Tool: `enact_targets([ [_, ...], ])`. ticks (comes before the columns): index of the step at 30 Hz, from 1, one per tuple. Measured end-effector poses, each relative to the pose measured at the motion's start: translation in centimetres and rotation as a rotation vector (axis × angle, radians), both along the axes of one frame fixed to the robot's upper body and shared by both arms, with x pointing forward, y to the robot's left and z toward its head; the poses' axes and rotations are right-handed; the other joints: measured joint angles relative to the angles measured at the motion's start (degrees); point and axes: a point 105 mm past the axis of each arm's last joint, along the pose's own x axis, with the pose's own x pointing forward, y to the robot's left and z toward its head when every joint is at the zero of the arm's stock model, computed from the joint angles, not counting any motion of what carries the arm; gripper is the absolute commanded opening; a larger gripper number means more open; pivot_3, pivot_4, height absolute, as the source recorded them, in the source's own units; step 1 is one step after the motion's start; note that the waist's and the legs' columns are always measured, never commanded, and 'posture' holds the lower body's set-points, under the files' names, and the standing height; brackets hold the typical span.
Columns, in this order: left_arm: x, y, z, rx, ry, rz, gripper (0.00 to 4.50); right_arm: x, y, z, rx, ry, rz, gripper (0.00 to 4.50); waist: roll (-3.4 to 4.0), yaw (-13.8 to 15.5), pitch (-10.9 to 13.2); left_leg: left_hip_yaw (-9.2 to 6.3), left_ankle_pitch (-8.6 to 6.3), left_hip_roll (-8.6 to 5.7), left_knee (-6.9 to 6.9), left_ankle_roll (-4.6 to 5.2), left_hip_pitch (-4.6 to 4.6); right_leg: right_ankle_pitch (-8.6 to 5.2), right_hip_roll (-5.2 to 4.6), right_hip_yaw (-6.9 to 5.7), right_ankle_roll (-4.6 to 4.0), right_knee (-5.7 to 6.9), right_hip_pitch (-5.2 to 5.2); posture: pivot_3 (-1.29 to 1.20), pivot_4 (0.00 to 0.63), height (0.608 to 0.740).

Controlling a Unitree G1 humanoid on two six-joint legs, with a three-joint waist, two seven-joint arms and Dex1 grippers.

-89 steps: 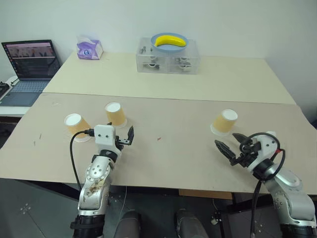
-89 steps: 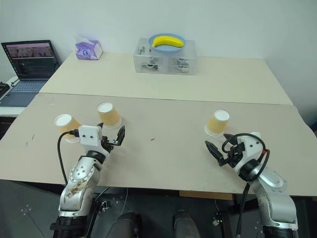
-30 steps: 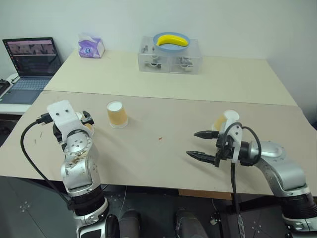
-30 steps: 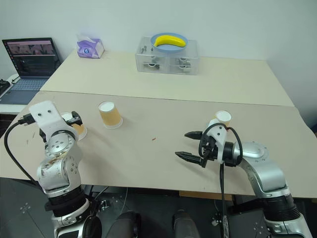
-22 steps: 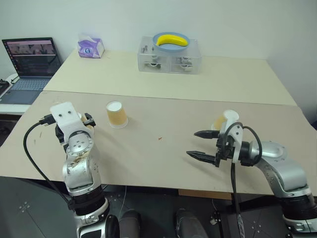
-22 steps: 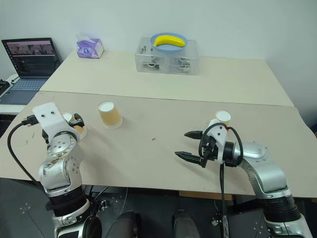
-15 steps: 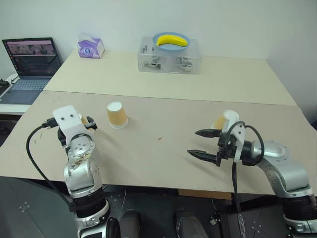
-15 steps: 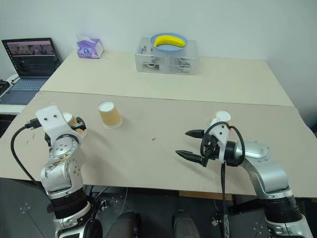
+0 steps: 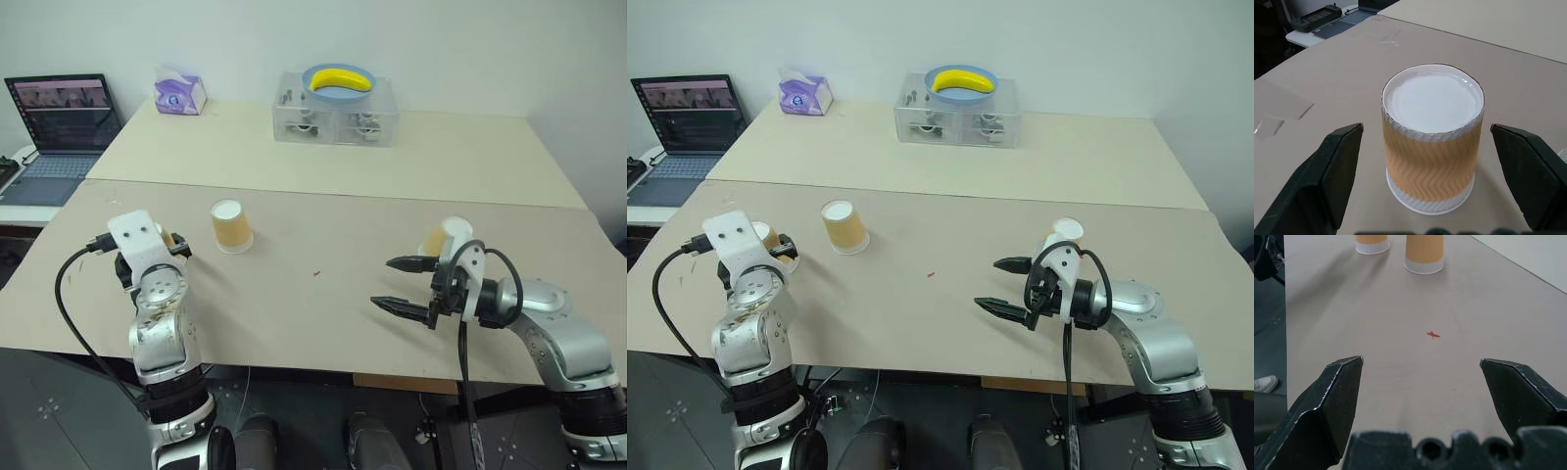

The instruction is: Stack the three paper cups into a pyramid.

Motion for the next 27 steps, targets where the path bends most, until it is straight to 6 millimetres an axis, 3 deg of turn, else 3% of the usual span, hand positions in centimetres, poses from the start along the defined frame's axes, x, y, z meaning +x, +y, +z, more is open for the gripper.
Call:
enact_targets([
  [15,1.0,0.2,-0.3,0.006,-0.003,-0.001,4.46,0.0,-0.1,0.0,-0.004,0.002,-0.003,4.50,0.00,0.05,0.00,-0.01,0.00,0.00,0.00,0.00,-0.01,0.00,-0.01,-0.01,0.00,0.00,0.00,0.00,0.150,0.694],
  [18,1.1,0.0,-0.3,-0.004,-0.009,-0.007,3.78,0.0,-0.2,0.0,-0.009,0.001,-0.005,4.50,0.00,0.06,0.00,-0.01,0.00,0.00,0.00,0.00,-0.01,0.00,-0.01,-0.01,0.00,0.00,0.00,0.00,0.150,0.694],
  [21,1.3,-0.3,0.0,-0.010,-0.042,-0.023,2.67,0.0,-0.2,0.0,-0.012,0.001,-0.006,4.50,0.00,0.04,0.00,-0.01,0.00,0.00,0.00,0.00,-0.01,0.00,0.00,-0.01,0.00,0.00,-0.01,0.00,0.150,0.694],
  [27,1.3,-0.4,0.2,0.000,-0.050,-0.030,2.46,0.0,-0.3,0.0,-0.019,0.002,-0.008,4.50,0.00,0.04,0.00,-0.01,0.00,0.00,0.00,0.00,-0.01,0.00,0.00,-0.01,0.00,0.00,0.00,0.00,0.150,0.694],
])
